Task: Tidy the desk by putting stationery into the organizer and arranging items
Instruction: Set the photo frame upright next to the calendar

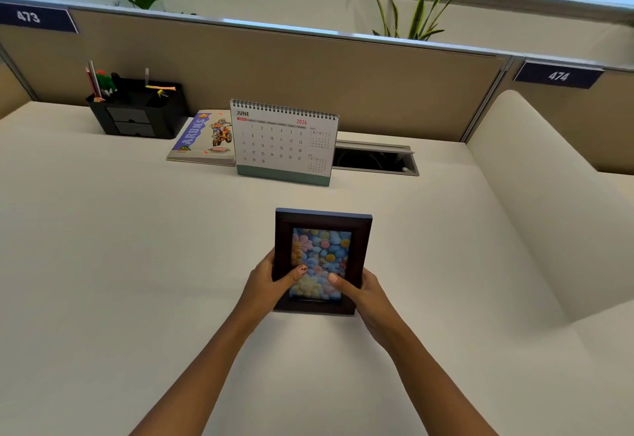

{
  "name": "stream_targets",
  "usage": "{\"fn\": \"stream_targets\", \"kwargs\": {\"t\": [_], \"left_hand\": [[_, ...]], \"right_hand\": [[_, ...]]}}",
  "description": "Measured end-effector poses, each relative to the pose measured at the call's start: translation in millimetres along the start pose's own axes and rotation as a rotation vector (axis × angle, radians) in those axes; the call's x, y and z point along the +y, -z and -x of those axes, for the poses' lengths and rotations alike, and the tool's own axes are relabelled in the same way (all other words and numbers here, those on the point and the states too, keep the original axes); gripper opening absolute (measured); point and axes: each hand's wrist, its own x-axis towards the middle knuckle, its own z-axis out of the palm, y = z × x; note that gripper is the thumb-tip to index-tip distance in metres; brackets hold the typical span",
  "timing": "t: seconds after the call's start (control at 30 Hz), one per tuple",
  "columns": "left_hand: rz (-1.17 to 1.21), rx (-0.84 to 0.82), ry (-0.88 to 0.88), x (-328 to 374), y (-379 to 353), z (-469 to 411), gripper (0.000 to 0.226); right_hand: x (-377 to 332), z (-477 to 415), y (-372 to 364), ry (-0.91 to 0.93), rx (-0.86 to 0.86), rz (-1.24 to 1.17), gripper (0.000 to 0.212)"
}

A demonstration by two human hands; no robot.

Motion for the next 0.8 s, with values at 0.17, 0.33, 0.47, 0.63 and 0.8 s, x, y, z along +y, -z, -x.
{"fn": "stream_targets", "kwargs": {"t": [0.17,0.33,0.47,0.63,0.8], "left_hand": [[-0.04,-0.019,-0.015,6.2,2.0,-3.1,0.035],[-0.052,-0.019,-0.019,5.1,-1.7,-5.0,0.039],[-0.048,-0.027,-0.009,5.0,-1.1,-5.0,0.029],[-0.061,0.015,-0.038,6.9,-2.0,-5.3,0.03],[-0.05,0.023,-0.043,6.6,-3.5,-4.3,0.029]], "right_hand": [[4.3,-2.1,2.1,0.01,0.019,-0.004,0.04],[5.6,-3.2,5.5,0.033,0.04,0.04,0.034],[6.8,-3.1,6.1,0.055,0.064,0.062,0.03],[7.2,1.2,7.1,0.098,0.072,0.086,0.026],[8.3,0.8,9.2,0.094,0.073,0.096,0.033]]}}
